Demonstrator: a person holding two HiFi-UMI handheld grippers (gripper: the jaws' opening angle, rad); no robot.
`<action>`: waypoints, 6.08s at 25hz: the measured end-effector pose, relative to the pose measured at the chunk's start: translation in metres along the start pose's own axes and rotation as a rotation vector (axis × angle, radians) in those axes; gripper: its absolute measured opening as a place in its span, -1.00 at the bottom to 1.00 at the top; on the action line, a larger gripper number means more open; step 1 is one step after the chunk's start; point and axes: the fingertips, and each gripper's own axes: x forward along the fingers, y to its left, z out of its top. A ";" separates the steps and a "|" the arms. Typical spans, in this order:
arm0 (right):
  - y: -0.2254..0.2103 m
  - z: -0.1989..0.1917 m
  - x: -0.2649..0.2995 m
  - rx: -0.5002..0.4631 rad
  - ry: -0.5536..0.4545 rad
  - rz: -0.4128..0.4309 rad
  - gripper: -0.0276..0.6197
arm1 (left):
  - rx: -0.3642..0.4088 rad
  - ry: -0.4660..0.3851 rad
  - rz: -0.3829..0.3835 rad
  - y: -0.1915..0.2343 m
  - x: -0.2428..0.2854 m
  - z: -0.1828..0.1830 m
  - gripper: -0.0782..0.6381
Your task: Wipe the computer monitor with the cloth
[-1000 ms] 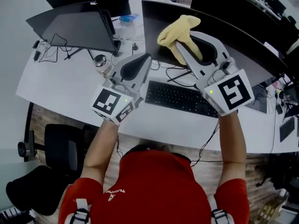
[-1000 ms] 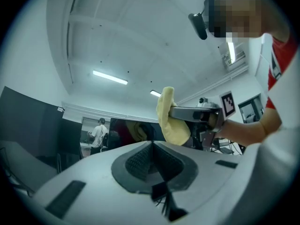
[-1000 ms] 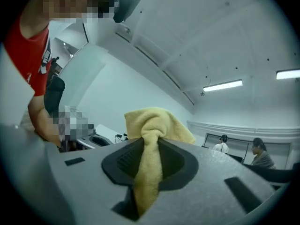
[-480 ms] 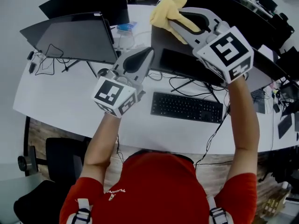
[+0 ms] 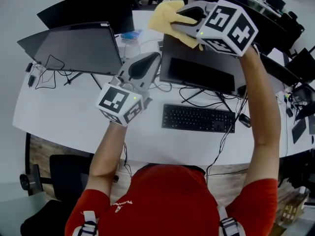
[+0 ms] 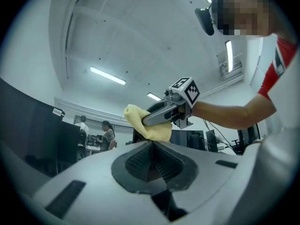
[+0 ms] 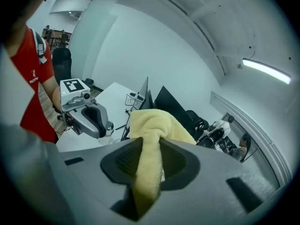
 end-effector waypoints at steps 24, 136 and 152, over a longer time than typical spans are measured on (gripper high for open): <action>0.007 -0.040 -0.014 0.029 0.038 0.163 -0.54 | -0.014 0.006 -0.052 -0.029 0.022 -0.020 -0.75; 0.117 -0.628 -0.249 0.822 -0.407 -0.301 -0.51 | -0.050 0.261 -0.021 -0.347 0.234 -0.167 -0.75; 0.142 -0.656 -0.211 1.284 -0.305 -0.326 -0.34 | -0.090 0.257 -0.077 -0.320 0.226 -0.178 -0.75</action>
